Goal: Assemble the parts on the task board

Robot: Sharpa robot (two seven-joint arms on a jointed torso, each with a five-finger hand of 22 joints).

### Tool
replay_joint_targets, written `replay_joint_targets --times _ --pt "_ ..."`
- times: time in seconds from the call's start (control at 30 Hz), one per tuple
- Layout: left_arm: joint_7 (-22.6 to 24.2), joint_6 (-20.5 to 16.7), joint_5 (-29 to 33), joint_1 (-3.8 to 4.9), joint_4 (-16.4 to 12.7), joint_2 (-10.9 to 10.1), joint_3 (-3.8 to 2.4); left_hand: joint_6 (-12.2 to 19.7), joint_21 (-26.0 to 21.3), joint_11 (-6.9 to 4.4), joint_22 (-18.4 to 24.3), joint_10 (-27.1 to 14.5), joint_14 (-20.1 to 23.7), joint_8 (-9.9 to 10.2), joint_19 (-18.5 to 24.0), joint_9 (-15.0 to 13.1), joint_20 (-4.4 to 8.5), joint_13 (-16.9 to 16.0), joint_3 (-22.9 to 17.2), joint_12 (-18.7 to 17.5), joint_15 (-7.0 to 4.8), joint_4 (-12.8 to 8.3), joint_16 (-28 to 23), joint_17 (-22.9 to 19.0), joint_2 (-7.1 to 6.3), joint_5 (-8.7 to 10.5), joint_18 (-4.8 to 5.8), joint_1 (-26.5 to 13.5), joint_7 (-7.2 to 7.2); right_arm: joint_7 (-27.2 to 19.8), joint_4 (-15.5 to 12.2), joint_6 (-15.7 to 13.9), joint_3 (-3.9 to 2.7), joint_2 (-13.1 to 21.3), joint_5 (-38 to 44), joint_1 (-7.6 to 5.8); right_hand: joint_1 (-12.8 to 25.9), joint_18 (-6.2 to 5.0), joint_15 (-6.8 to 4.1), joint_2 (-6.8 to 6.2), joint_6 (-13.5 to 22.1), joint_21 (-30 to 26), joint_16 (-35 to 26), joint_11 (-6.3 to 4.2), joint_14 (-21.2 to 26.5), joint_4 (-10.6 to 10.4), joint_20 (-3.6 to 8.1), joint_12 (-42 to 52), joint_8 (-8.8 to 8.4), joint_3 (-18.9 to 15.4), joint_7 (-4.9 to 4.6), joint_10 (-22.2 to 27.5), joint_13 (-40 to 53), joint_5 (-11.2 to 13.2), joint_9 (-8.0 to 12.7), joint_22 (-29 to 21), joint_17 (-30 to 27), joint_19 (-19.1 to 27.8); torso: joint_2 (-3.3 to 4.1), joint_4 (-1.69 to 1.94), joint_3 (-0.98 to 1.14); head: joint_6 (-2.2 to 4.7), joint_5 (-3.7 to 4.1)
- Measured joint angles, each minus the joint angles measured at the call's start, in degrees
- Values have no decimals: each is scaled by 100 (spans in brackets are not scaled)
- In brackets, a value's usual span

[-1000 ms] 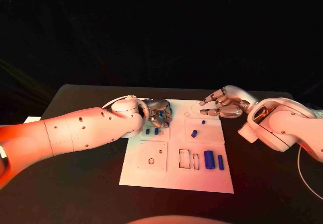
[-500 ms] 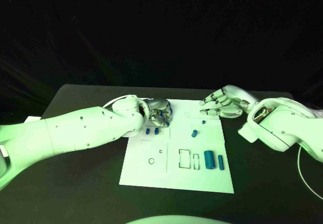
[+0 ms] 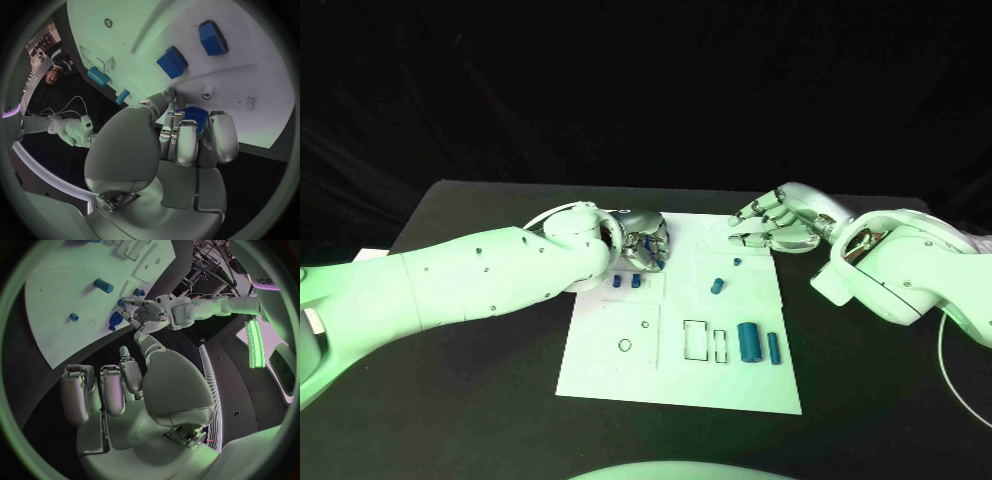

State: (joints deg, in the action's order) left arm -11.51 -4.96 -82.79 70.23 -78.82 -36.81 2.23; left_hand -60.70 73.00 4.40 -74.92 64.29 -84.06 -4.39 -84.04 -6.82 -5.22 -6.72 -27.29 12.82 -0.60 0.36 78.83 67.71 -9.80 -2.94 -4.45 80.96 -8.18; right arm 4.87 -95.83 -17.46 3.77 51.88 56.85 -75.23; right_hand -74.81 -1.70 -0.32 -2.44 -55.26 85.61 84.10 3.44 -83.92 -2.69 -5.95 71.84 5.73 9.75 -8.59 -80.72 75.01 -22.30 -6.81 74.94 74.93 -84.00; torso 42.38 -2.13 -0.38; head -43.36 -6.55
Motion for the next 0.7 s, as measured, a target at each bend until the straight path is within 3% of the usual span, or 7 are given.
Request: replay_joint_targets --times 0.7 --pt "124 -87 28 -16 49 19 17 -378 0 -83 1 390 0 -88 0 8 0 -19 -126 -106 0 -91 0 -67 159 0 0 7 32 -6 -2 0 0 -3 -3 0 0 0 0 0 0 0 0 0 0 0 0 0 0 0 0 0 0 0 -1 -1 -1 0 1 -4 0 1 -7"
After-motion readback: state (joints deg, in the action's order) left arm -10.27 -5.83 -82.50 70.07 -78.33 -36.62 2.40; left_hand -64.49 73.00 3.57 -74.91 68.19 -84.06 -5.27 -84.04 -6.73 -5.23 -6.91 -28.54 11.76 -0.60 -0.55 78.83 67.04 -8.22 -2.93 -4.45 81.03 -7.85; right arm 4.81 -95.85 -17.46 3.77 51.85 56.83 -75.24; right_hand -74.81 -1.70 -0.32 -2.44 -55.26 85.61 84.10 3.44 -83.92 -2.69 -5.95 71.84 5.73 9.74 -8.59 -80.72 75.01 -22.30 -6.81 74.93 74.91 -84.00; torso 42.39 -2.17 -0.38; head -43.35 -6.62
